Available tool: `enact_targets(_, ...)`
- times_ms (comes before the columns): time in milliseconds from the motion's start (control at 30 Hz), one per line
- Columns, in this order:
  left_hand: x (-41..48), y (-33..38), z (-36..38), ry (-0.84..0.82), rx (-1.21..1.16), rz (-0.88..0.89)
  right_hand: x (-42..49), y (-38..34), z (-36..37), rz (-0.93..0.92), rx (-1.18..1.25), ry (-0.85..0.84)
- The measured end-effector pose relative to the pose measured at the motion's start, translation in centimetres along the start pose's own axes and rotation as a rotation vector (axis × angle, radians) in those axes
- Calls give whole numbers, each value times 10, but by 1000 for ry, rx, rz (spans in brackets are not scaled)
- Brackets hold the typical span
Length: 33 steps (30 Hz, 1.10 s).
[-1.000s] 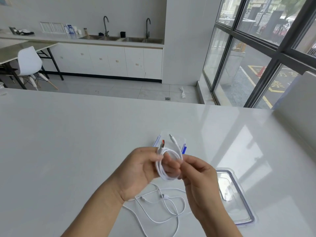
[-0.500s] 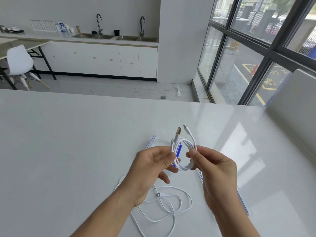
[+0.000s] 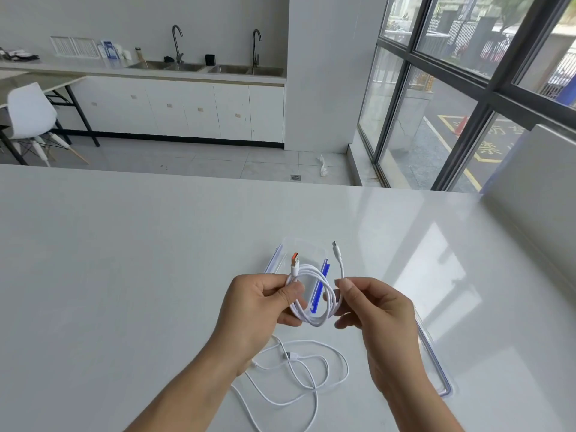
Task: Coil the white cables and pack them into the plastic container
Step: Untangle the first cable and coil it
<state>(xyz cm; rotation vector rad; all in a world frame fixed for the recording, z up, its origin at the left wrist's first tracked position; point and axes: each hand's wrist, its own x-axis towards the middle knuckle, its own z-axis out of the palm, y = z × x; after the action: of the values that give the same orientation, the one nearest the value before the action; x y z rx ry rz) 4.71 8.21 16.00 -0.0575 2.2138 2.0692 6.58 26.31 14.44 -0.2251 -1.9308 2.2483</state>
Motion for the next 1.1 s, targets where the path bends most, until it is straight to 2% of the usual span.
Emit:
enact_targets(67,-1,2,0,-19,-33,-7,3,1,-4,-11,-113,-44)
enact_targets(133,-1,4,0,-27,-42,-17,4,-1,-9,-39,-269,-187)
enact_targets(200,0,5,-1,-16,-39,-32,6,-2,-15,-23,-317,-287)
enact_targets(300,0,5,-1,-2,-30,-51,9,-3,-18,19,-262,-330)
enact_targets(500,2,8,-2,1,-93,-95,17,2,-21,86,8,-384)
enact_targets(633,2,7,-1,-10,-20,-98,18,4,-15,123,67,-486)
enact_targets(800,4,2,-2,46,150,-36,13,8,-7,82,181,-474)
enact_targets(900,5,-1,-4,40,161,-43,6,7,-3,-54,-31,-507)
enact_targets(967,6,-3,-3,32,170,-45,6,7,4,-98,-146,-432)
enact_targets(1100,5,-7,-1,27,171,-53,3,5,13,-126,-210,-280)
